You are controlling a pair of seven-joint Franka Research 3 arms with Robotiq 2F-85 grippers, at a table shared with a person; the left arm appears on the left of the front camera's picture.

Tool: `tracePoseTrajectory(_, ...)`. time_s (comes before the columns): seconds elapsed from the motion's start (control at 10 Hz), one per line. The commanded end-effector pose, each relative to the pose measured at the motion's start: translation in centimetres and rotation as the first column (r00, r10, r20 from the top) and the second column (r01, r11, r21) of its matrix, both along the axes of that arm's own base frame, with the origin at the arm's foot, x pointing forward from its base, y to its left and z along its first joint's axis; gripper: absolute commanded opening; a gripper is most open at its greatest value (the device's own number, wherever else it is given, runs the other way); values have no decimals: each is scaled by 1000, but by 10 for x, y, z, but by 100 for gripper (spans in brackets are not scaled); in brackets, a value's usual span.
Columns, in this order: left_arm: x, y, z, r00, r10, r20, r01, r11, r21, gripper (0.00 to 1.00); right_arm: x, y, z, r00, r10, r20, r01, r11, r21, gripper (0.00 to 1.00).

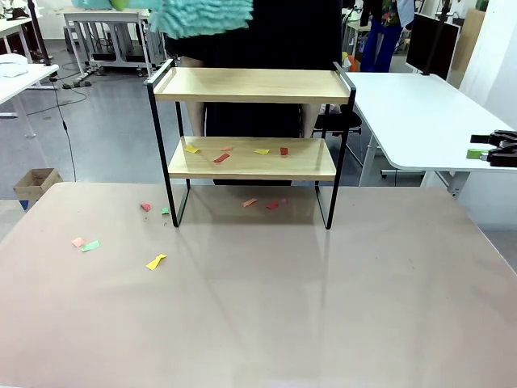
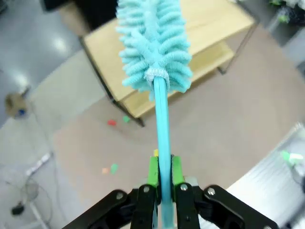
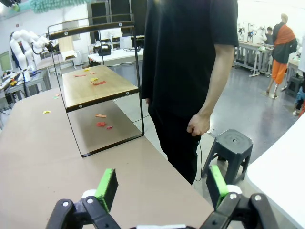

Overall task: Clean the shelf.
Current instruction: Clean the specific section of the Shelf indicated by the human with the Duster.

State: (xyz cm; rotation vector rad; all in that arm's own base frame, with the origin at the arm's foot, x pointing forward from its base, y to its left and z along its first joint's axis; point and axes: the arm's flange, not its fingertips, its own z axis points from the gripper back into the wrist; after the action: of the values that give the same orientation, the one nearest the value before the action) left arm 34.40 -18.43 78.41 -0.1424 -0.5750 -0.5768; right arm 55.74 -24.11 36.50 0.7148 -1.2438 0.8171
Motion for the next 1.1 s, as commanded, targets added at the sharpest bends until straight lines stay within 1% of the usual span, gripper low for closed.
tracePoseTrajectory(0.0,-4,18,-7,963,-266,-43,261,961,-96,13,1,2,3,1000,1,4,-1,1000,-1,100)
tracePoseTrajectory(0.1,-7,24,-10,928,-366,-67,355,925,-132,13,1,2,3,1000,1,4,-1,1000,-1,100)
tracePoseTrajectory(0.2,-11,30,-13,881,-466,-79,449,878,-169,13,1,2,3,1000,1,4,-1,1000,-1,100)
tracePoseTrajectory(0.3,-18,33,-14,846,-522,-104,504,849,-157,13,1,2,3,1000,1,4,-1,1000,-1,100)
tracePoseTrajectory(0.4,-25,39,-14,810,-575,-115,557,816,-157,13,1,2,3,1000,1,4,-1,1000,-1,100)
tracePoseTrajectory(0.5,-34,42,-22,790,-589,-169,582,808,-94,13,1,2,3,1000,1,4,-1,1000,-1,100)
tracePoseTrajectory(0.7,-51,47,-42,745,-611,-269,634,773,1,13,1,2,3,1000,1,4,-1,1000,-1,100)
tracePoseTrajectory(0.8,-57,54,-55,727,-594,-344,648,760,58,13,1,2,3,1000,1,4,-1,1000,-1,100)
tracePoseTrajectory(0.9,-63,61,-67,711,-581,-396,664,740,106,13,1,2,3,1000,1,4,-1,1000,-1,100)
tracePoseTrajectory(1.0,-71,72,-83,705,-547,-451,669,723,170,13,1,2,3,1000,1,4,-1,1000,-1,100)
